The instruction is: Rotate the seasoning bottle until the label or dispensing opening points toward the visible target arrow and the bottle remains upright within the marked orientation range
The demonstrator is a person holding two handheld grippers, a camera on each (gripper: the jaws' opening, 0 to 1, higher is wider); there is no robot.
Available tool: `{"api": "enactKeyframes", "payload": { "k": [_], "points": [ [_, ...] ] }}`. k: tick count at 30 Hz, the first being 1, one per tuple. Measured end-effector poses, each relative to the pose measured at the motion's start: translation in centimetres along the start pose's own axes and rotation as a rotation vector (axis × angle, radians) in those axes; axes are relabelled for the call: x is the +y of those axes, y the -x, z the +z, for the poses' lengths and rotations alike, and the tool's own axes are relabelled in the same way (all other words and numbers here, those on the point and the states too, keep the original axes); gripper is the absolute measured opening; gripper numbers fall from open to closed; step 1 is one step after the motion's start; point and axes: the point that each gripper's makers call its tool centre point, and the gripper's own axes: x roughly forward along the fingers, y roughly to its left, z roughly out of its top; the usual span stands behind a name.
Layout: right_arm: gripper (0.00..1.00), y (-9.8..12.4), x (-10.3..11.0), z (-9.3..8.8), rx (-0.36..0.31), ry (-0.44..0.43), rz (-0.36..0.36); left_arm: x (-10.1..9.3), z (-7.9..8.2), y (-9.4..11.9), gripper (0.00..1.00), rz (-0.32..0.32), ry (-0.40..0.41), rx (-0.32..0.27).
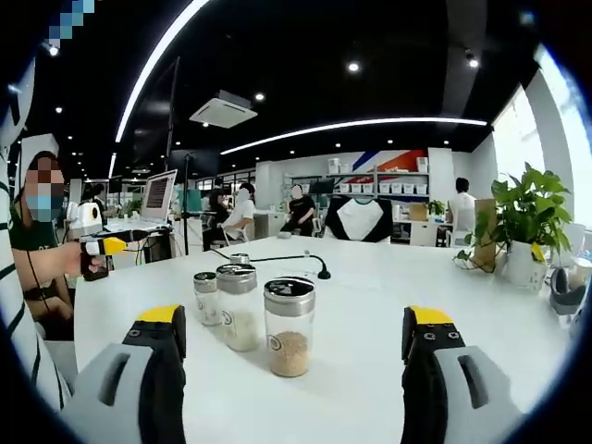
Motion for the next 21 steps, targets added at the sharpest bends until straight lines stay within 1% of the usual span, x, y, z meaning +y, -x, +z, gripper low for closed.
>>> {"api": "enactKeyframes", "payload": {
  "k": [2, 3, 4, 5, 7, 9, 14, 16, 17, 19, 21],
  "points": [
    [1.0, -0.1, 0.0, 0.1, -0.012, 0.008, -0.001, 0.3, -0.1, 0.7, 1.0, 0.018, -0.022, 0.014],
    [1.0, -0.2, 0.3, 0.2, -0.016, 0.017, 0.01, 0.3, -0.1, 0.9, 1.0, 0.02, -0.032, 0.022],
    [1.0, -0.2, 0.4, 0.4, -0.026, 0.028, 0.01, 0.3, -0.1, 1.0, 1.0, 0.018, -0.031, 0.025],
    [1.0, -0.3, 0.5, 0.6, -0.043, 0.061, 0.006, 0.3, -0.1, 1.3, 1.0, 0.017, -0.03, 0.024],
    [1.0, -0.4, 0.7, 0.6, -0.046, 0.061, 0.005, 0.3, 0.0, 1.5, 1.0, 0.017, -0.032, 0.027],
    [1.0, -0.5, 0.7, 0.6, -0.053, 0.054, 0.007, 0.4, -0.1, 1.7, 1.0, 0.029, -0.049, 0.033],
    [1.0, -0.6, 0.4, 0.1, -0.034, 0.032, -0.001, 0.1, 0.0, 1.5, 1.0, 0.029, -0.054, 0.028],
    [1.0, -0.6, 0.2, 0.0, -0.027, 0.027, -0.008, 0.0, -0.2, 1.3, 1.0, 0.028, -0.059, 0.039],
    [1.0, -0.6, 0.1, 0.0, -0.029, 0.027, -0.013, 0.0, -0.4, 1.1, 1.0, 0.029, -0.06, 0.053],
    [1.0, -0.5, -0.1, -0.3, -0.022, 0.01, -0.02, -0.1, -0.5, 1.2, 1.0, 0.028, -0.058, 0.057],
    [1.0, -0.4, -0.4, -0.5, -0.036, -0.016, -0.031, 0.0, -0.4, 1.2, 1.0, 0.031, -0.052, 0.052]
  ]
}}
